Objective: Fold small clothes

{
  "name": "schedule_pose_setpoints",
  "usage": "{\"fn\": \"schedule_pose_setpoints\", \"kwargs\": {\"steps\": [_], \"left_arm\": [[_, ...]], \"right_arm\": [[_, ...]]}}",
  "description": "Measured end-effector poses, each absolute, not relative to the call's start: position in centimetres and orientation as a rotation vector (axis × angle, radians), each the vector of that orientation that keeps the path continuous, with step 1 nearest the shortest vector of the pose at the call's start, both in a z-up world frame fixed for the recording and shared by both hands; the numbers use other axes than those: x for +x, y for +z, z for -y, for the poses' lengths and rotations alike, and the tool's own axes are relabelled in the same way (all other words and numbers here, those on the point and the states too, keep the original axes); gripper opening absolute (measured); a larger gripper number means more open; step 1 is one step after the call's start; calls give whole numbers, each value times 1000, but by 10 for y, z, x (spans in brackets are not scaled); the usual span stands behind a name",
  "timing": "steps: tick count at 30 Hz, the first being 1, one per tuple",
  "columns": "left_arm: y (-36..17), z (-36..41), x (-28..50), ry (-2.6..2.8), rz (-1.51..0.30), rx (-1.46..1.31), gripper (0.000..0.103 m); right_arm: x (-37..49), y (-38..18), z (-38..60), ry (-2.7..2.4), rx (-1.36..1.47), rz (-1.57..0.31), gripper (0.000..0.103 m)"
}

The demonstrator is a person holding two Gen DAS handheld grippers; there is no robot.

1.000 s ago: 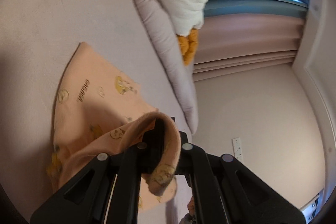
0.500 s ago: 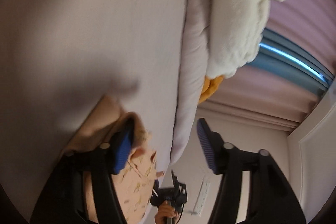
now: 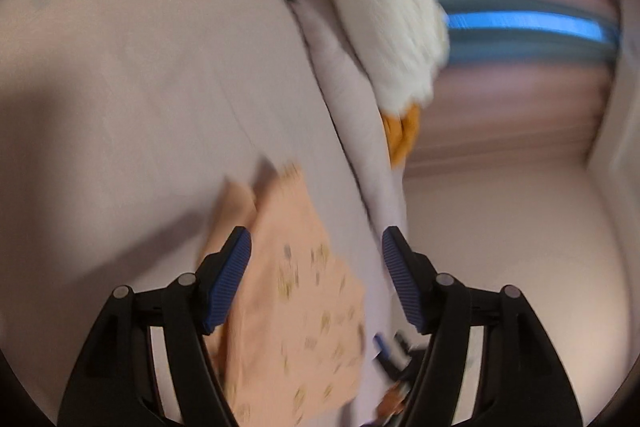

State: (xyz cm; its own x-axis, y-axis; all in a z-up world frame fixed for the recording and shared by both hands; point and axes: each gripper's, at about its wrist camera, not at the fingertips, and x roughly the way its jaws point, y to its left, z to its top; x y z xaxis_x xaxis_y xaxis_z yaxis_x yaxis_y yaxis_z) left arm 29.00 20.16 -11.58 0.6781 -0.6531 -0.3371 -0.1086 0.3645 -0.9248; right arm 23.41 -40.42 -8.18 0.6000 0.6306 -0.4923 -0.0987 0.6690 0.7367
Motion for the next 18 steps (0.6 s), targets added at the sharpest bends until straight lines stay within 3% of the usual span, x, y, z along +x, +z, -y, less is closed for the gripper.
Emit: {"fn": "schedule_pose_setpoints", "kwargs": {"steps": [5,8,12,14,18], "left_arm": [[-102,-145,259,-532,-859,-874,66],[-115,-124,243,-557,-913,-770,60],[-141,-122,229,-504,-964,-689,42],[-150,-128,219,-514,-958,-716,41],[-154,-141,197,-513,-975,-732,41]], "right_arm": [[211,-92,374,503,554,-880,42],[202,-100,368,499,515,-926,40],[196,-109,372,449,467,-983,36],[195,-110,363,415,422,-1006,19],[188,-104,364,397,385,-1021,15]]}}
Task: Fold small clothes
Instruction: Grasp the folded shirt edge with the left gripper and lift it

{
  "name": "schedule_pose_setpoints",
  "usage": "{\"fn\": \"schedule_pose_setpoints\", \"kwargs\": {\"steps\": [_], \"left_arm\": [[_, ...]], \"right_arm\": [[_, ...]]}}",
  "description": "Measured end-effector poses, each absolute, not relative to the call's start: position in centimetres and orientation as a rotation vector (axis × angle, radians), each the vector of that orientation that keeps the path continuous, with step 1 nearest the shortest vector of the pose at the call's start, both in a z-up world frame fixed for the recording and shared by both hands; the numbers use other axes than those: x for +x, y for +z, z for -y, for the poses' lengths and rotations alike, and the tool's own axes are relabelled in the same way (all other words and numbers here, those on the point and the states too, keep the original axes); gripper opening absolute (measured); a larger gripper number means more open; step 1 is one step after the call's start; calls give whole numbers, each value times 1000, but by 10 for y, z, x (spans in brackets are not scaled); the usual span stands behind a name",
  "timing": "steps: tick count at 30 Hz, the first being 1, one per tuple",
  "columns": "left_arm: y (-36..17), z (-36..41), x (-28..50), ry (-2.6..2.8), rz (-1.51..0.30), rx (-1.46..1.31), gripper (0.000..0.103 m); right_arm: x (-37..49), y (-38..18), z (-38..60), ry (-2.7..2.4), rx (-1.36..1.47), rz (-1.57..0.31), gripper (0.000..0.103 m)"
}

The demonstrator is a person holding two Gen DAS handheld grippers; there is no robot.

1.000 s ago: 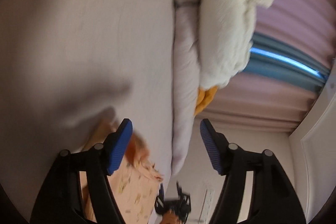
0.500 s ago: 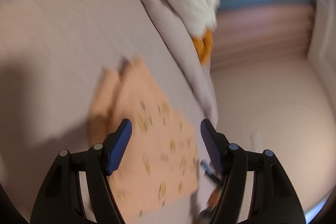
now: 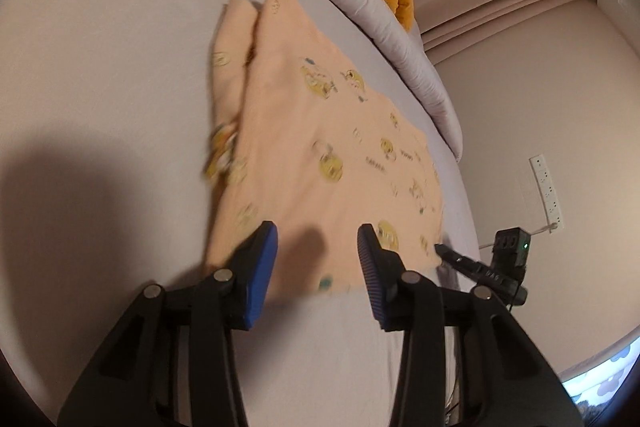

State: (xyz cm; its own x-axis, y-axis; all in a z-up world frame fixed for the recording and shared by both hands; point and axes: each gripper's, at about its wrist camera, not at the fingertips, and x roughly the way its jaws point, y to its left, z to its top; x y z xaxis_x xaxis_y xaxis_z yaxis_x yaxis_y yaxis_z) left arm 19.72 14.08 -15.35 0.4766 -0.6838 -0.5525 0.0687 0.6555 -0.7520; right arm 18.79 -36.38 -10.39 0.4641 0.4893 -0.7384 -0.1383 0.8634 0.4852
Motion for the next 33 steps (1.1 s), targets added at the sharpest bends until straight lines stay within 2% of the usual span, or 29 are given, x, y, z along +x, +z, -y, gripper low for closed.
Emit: {"fn": "schedule_pose_setpoints", "kwargs": {"steps": [3,4,5,6,7,16,28,31,33], "left_arm": [[-143,-152,181,-515,-975,-746,48],[-137,-157,176,-501,-965,-733,52],[-133,-160,174,-474,-955,-714,61],[-126,-161,177,-449,-946,-703,66],[-123,-166,179,-427,-932,-698,66],[-138,-165,241,-389,-952,-822,67],[-136,-136,301,-392,-1011,-713,66],[-137,-131,305,-342,-1022,-643,48],[-137,-130,304,-329,-1025,-595,40]], "right_arm": [[178,-93,365,379,341,-1022,17],[175,-88,363,376,322,-1012,25],[172,-81,362,375,302,-993,39],[169,-77,359,374,285,-976,45],[170,-73,353,380,273,-959,48],[219,-60,285,469,225,-917,48],[308,-68,205,499,212,-1002,46],[332,-73,191,418,193,-1017,31],[343,-76,184,394,192,-1027,26]]}}
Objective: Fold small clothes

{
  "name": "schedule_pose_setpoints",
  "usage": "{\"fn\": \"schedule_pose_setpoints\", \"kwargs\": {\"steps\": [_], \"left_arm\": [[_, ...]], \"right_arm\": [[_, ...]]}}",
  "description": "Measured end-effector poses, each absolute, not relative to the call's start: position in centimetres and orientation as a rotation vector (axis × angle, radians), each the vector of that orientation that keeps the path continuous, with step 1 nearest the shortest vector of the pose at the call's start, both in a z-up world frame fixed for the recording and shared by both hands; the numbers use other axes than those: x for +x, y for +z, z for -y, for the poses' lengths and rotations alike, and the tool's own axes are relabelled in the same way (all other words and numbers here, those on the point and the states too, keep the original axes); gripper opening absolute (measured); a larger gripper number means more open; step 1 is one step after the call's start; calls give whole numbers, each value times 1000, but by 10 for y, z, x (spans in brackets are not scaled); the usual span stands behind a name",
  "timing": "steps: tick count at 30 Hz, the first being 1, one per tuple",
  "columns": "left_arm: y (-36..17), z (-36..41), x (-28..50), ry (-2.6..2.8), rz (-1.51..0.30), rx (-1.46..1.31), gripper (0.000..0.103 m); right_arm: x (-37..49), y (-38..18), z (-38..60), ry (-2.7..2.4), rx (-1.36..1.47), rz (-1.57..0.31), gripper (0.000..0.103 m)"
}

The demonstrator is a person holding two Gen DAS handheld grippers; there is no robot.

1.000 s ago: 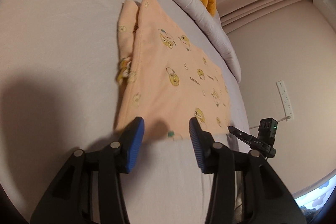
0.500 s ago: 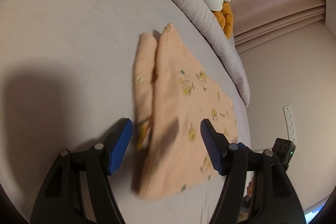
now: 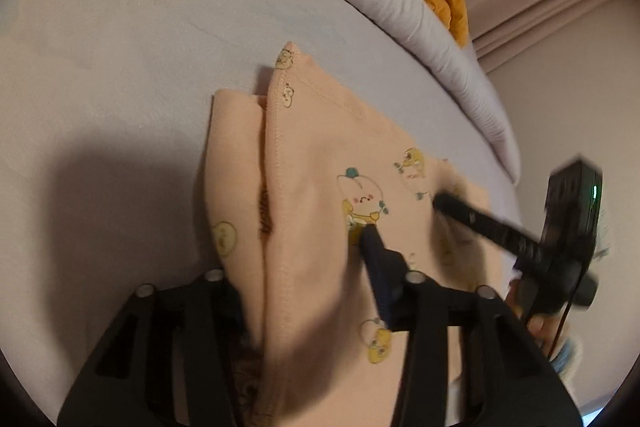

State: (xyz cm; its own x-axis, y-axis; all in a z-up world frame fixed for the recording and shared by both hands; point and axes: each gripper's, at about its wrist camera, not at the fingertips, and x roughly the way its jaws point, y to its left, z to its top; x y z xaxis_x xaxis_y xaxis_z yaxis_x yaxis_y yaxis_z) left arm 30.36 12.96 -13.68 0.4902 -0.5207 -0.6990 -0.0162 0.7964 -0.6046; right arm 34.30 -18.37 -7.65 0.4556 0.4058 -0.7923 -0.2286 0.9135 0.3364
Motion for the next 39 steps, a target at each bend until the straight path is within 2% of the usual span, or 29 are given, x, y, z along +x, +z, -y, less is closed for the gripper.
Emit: {"fn": "schedule_pose_setpoints", "kwargs": {"steps": [3,8,13,20,24,27,30,33,39], "left_arm": [[-139,-133,303,-329,-1035,-570,35],[-140,-133,308,-322,-1052,-567,36],[-137,-126,311,-306,-1056,-531,36],[-136,-120,311,-267,-1052,-510,35],[-132,-115,310,-200,-1075,-528,30],[-123,-113,307,-209,-1087,-565,16],[-104,-108,301,-219,-1057,-549,15],[-80,-97,298,-238,-1007,-539,14],[-52,-36,300,-312,-999,-404,14]], "right_arm": [[351,-88,178,366,158,-1073,22],[340,-82,176,353,138,-1092,22],[283,-64,178,448,91,-1067,22],[204,-82,184,472,41,-1093,22],[184,-88,186,484,25,-1087,22],[181,-84,196,531,139,-1116,22],[178,-78,218,564,261,-1088,22],[182,-71,240,586,396,-1026,26],[201,-83,277,681,773,-958,45]]}}
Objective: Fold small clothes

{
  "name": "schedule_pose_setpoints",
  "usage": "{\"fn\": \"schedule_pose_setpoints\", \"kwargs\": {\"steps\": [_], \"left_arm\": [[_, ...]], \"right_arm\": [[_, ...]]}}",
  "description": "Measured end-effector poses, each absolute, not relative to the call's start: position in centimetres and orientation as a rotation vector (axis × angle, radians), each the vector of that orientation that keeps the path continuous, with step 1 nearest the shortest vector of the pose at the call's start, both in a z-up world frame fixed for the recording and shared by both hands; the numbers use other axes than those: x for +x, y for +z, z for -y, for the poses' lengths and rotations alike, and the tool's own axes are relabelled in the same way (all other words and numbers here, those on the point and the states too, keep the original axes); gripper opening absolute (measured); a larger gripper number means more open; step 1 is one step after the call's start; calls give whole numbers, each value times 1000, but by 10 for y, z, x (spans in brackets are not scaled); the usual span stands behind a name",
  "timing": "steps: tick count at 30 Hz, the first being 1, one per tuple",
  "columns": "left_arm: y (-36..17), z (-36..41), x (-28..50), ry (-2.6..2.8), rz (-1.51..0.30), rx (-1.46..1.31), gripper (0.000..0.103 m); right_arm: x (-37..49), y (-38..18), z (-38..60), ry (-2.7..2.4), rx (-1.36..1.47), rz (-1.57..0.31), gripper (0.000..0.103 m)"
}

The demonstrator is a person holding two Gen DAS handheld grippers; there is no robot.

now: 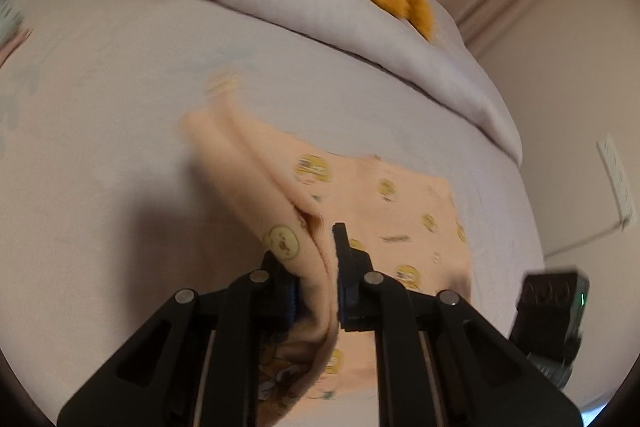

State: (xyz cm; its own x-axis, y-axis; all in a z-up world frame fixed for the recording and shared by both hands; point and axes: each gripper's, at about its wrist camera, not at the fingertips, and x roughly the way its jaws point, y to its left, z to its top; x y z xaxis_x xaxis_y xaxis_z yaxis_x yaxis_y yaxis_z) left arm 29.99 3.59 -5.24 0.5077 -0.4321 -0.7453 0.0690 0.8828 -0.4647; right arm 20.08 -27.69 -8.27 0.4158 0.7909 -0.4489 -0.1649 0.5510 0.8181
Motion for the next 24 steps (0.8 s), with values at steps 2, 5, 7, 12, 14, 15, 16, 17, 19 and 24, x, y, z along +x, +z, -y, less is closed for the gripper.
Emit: {"fn": "schedule_pose_setpoints", "kwargs": {"steps": [2,5,7,12,14,15,16,17,19,24], "left_arm": [[-54,-12,301,-348,-1022,-369,14],[-65,24,301,-388,-1059,-290,22],[-75,41,302,-403,-1080,-257,30],[-99,64,300,-535,-1167,-243,45],[-96,68,296,-538,-1137,-160,45],[-94,67,294,-548,-1125,-149,45],[-91,63,293,-567,-1112,-166,45],[-90,58,292,-572,-1103,-187,45],[-88,40,289,-560,-1089,-244,49],[-97,-18,269,-507,-1064,-405,57]], "right_arm": [[214,-95,285,727,937,-943,54],[229,-113,289,724,1118,-944,63],[235,-126,294,704,1221,-957,65],[239,-148,305,695,1370,-1000,65],[239,-143,309,704,1334,-1020,65],[238,-143,308,702,1317,-1026,65],[235,-141,313,700,1310,-1027,65],[233,-140,312,693,1298,-1029,65],[238,-138,310,678,1273,-1036,65],[247,-128,293,579,1142,-1084,65]]}}
